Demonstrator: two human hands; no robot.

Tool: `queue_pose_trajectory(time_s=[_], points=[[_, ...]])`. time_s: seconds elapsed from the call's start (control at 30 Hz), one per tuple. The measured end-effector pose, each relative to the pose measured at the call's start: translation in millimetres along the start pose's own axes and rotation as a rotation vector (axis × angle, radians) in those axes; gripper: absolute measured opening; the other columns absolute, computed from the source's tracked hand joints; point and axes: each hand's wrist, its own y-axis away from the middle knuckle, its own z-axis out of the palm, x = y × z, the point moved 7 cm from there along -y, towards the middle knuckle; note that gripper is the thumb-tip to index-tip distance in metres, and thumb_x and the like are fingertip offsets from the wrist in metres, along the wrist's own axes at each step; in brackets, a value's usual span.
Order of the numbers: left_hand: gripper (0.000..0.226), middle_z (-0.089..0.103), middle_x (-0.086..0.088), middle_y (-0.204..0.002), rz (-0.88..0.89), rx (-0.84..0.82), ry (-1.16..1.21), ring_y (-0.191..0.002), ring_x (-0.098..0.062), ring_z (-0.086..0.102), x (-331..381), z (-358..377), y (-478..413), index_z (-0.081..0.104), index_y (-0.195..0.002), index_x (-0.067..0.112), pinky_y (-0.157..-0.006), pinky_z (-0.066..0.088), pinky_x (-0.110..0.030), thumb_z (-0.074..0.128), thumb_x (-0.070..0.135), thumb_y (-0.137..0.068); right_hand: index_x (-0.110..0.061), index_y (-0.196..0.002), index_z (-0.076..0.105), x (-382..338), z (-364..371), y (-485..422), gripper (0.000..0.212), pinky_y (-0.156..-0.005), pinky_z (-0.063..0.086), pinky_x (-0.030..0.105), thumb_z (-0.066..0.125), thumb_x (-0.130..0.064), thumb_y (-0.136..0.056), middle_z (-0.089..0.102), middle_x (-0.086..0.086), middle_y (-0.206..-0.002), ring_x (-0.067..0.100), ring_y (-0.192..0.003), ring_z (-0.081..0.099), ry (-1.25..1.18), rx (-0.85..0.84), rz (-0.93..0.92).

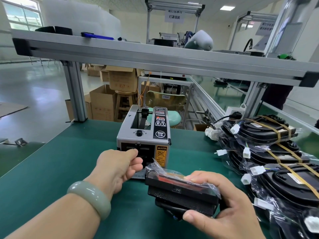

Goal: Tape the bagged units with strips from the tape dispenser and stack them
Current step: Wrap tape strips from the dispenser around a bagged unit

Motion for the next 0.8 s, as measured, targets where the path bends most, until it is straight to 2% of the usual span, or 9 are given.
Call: queue_pose_trajectory(time_s=[0.13,0.37,0.57,0.8], points=[[0.012,0.067,-0.003,-0.050,0.011,0.023,-0.049,-0.037,-0.008,0.060,-2,-5,-1,0.060,-0.088,0.005,-0.031,0.037,-0.011,0.063,0.016,-0.090,-0.030,-0.100,0.068,2,-1,0,0.047,-0.072,0.055,0.022,0.086,-0.023,-0.057,0.069,-0.001,-0.100,0.019,-0.084,0.067,-0.026,0.007,0.031],[0.012,0.064,-0.001,-0.046,-0.104,-0.002,0.031,-0.033,-0.006,0.057,-16,-9,5,0.061,-0.082,0.004,-0.029,0.035,-0.010,0.062,0.012,-0.090,-0.029,-0.101,0.068,3,-1,0,0.047,-0.072,0.055,0.022,0.085,-0.025,-0.057,0.069,-0.001,-0.100,0.019,-0.085,0.067,-0.036,0.004,0.030],[0.011,0.066,-0.001,-0.048,-0.077,-0.005,0.058,-0.034,-0.006,0.057,-10,-3,5,0.062,-0.084,0.004,-0.030,0.036,-0.010,0.062,0.014,-0.091,-0.029,-0.100,0.067,2,-1,1,0.050,-0.074,0.054,0.021,0.086,-0.016,-0.056,0.069,-0.001,-0.100,0.018,-0.087,0.068,-0.017,-0.009,0.008],[0.010,0.066,-0.003,-0.048,-0.047,0.021,0.049,-0.035,-0.007,0.059,-5,3,-1,0.060,-0.091,0.003,-0.031,0.039,-0.011,0.061,0.013,-0.091,-0.029,-0.102,0.067,3,0,0,0.049,-0.074,0.054,0.021,0.085,-0.025,-0.057,0.069,-0.001,-0.100,0.019,-0.087,0.067,-0.014,-0.005,0.025]])
